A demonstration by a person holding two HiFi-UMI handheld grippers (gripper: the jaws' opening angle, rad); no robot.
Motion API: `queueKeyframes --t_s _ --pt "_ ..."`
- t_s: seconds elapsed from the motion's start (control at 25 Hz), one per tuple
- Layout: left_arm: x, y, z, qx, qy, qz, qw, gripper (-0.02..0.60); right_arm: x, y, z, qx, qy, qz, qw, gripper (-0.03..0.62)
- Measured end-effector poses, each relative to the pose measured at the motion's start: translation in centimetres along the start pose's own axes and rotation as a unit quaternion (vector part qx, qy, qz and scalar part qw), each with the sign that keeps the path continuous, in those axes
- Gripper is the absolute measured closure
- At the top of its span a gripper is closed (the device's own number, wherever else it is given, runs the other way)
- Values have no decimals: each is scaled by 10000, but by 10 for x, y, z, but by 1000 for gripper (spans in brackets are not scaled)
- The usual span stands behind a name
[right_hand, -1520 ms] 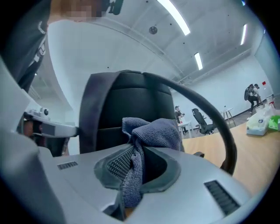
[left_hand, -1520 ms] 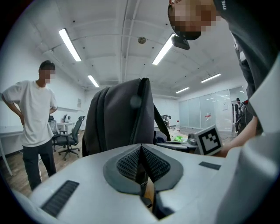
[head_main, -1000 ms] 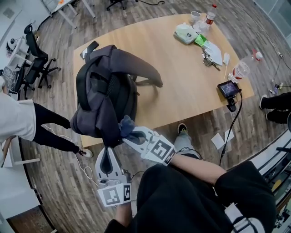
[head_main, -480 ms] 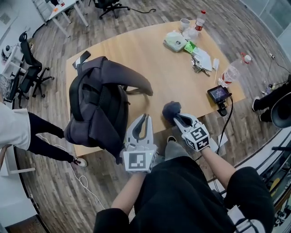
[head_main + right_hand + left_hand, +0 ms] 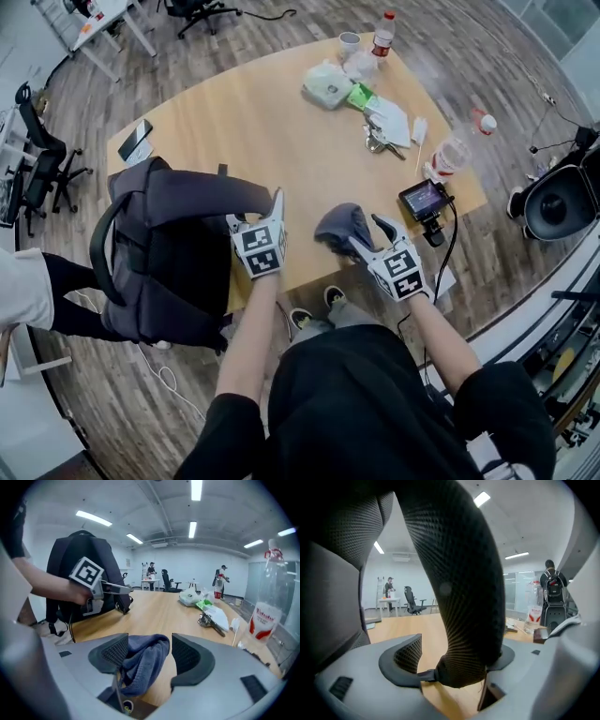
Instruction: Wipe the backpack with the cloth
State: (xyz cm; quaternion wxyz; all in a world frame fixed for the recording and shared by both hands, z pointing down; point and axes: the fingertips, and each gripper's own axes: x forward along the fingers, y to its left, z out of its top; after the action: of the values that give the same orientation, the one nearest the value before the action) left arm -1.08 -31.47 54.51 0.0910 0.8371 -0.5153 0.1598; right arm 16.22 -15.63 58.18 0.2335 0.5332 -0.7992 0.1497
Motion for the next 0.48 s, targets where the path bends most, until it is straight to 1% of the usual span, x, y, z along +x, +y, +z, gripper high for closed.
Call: queueKeyframes --t_s 0.08,0.12,0.16,0.2,0.24,0.32,0.4,0.48 --pt "21 2 -9 350 192 91 9992 238 -3 3 2 -279 72 -3 9996 305" --pt "27 2 -13 497 260 119 9984 300 1 7 0 -273 127 18 9995 292" --pt "28 0 -15 545 267 98 9981 473 6 12 -5 -186 202 31 9996 282" --pt "23 -5 -18 504 225 3 9985 512 12 18 -13 -80 284 5 9996 269" --pt "15 -12 -23 424 183 -149 9988 522 19 22 -20 -13 355 -95 9993 261" --pt "-12 -27 -37 312 204 -420 9984 523 32 22 -32 -18 453 -513 9977 253" --pt "-50 -36 -53 274 287 -513 9979 523 46 16 -38 4 563 -923 9941 250" --pt "-93 -39 -68 219 335 -502 9979 523 61 10 -46 171 690 -1102 9914 252"
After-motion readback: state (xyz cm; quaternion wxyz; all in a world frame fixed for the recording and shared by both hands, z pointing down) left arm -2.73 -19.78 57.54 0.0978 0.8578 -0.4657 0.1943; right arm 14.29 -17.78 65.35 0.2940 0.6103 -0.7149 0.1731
